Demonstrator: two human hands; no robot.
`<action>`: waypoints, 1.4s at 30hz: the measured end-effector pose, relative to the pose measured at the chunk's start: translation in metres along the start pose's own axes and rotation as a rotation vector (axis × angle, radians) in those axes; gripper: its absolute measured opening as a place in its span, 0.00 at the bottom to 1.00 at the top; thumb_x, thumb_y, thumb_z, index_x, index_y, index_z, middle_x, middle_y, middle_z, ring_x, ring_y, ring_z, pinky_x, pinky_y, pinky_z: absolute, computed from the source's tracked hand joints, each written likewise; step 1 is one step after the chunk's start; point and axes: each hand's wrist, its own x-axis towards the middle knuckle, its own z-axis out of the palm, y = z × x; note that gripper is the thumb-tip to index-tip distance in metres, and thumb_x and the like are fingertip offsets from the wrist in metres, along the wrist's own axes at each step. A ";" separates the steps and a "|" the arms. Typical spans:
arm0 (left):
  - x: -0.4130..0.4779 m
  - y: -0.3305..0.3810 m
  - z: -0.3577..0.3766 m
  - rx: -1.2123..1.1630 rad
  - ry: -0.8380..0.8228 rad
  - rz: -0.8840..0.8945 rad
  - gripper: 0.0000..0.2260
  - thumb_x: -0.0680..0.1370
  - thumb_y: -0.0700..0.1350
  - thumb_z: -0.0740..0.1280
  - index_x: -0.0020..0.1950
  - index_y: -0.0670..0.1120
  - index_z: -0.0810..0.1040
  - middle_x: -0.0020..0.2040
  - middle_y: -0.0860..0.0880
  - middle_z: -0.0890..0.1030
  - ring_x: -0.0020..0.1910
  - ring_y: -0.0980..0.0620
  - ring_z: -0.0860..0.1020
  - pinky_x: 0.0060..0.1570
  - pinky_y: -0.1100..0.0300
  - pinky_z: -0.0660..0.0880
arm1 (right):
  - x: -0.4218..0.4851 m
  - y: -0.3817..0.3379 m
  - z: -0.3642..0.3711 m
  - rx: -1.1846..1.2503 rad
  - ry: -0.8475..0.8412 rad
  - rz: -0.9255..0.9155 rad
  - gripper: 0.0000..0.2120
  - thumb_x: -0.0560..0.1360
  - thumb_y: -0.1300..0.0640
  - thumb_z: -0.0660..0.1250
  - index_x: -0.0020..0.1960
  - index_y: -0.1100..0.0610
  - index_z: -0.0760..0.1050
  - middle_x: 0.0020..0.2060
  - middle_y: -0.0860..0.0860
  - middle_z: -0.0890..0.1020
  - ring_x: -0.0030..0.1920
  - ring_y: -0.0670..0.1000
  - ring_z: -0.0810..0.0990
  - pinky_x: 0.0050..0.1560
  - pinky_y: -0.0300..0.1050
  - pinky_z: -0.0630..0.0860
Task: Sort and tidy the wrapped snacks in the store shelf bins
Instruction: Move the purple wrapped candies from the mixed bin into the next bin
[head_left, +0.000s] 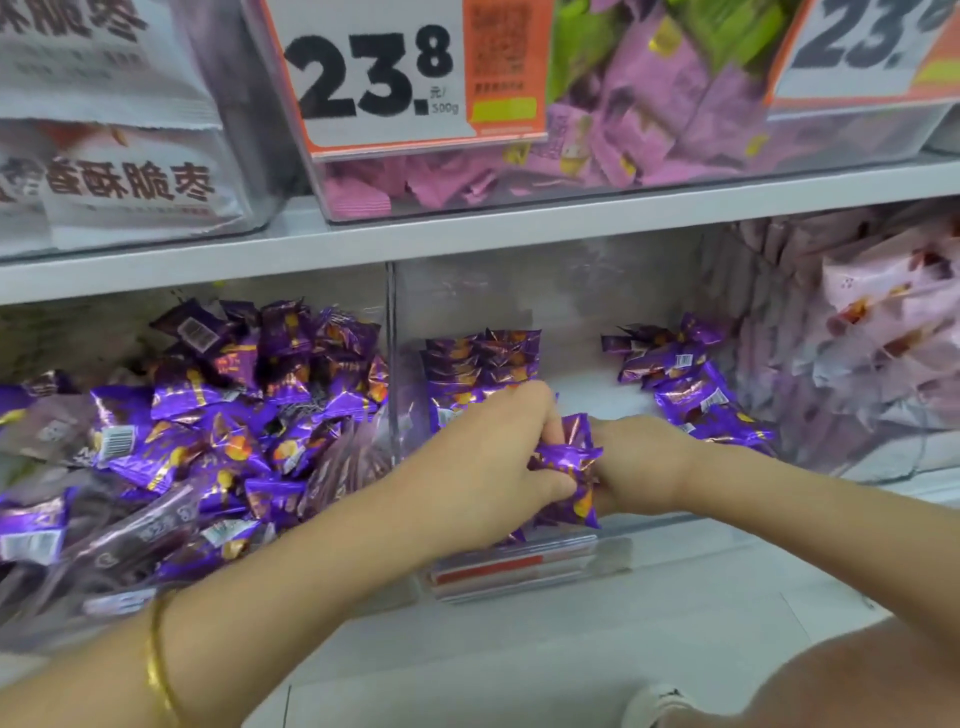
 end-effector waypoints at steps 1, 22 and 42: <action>0.004 -0.003 0.004 -0.031 -0.024 -0.049 0.09 0.74 0.48 0.69 0.46 0.49 0.69 0.46 0.52 0.74 0.46 0.54 0.72 0.42 0.63 0.67 | 0.001 0.003 0.002 0.048 -0.011 0.010 0.26 0.72 0.43 0.66 0.66 0.52 0.64 0.59 0.53 0.72 0.57 0.57 0.76 0.48 0.43 0.69; 0.013 -0.026 0.023 -0.033 -0.389 -0.217 0.09 0.72 0.39 0.69 0.45 0.53 0.76 0.40 0.59 0.73 0.36 0.64 0.71 0.34 0.77 0.67 | 0.006 0.022 0.011 0.834 -0.187 0.083 0.12 0.76 0.61 0.66 0.51 0.56 0.63 0.39 0.61 0.80 0.24 0.45 0.79 0.34 0.43 0.79; -0.003 -0.022 -0.001 0.787 0.210 0.095 0.11 0.57 0.44 0.79 0.36 0.50 0.80 0.40 0.51 0.80 0.43 0.45 0.77 0.43 0.52 0.69 | 0.014 -0.023 -0.014 0.192 0.137 -0.220 0.15 0.72 0.45 0.68 0.56 0.48 0.78 0.47 0.48 0.72 0.50 0.47 0.70 0.51 0.46 0.72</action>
